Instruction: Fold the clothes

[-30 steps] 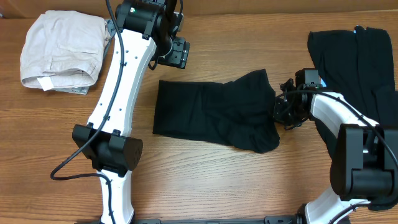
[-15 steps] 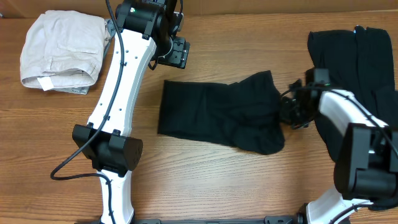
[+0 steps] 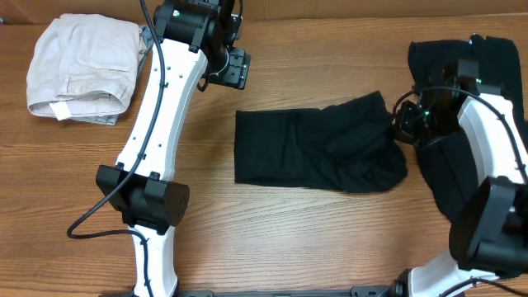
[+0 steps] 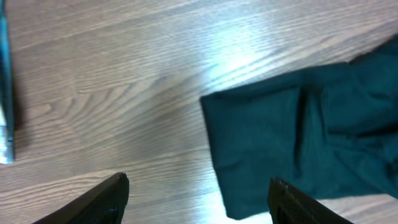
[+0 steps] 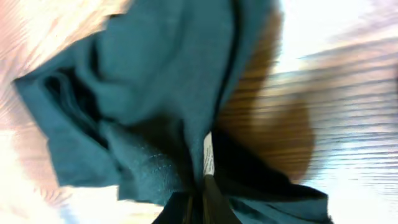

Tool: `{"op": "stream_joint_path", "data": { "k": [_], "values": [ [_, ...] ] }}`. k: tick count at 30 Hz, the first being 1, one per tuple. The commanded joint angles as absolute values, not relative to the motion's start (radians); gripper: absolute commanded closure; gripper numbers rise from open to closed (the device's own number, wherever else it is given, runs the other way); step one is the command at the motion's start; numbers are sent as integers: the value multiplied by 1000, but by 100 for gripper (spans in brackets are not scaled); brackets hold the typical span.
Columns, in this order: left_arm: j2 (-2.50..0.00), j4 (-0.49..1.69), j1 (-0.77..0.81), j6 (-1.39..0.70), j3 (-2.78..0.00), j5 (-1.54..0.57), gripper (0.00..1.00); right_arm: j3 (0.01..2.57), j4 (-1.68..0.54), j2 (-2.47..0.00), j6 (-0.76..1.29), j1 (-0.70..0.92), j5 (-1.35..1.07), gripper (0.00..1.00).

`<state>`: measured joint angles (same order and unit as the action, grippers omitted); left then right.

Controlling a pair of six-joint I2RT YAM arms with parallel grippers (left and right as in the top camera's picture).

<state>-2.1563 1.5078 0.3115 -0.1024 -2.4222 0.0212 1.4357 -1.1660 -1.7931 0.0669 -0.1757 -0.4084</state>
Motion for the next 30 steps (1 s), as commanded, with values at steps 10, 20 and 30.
{"op": "stream_joint_path", "data": {
  "k": [10,20,30],
  "values": [
    [-2155,1414,184,-113,-2415,62,26,1552,-1134,-1626,171,238,-424,96],
    [-2155,1394,67,-113,-2415,54,21,1551,-908,-1750,346,552,-291,96],
    [-2155,1394,33,-120,-2415,51,16,1557,-768,-1871,351,668,-342,64]
  ]
}}
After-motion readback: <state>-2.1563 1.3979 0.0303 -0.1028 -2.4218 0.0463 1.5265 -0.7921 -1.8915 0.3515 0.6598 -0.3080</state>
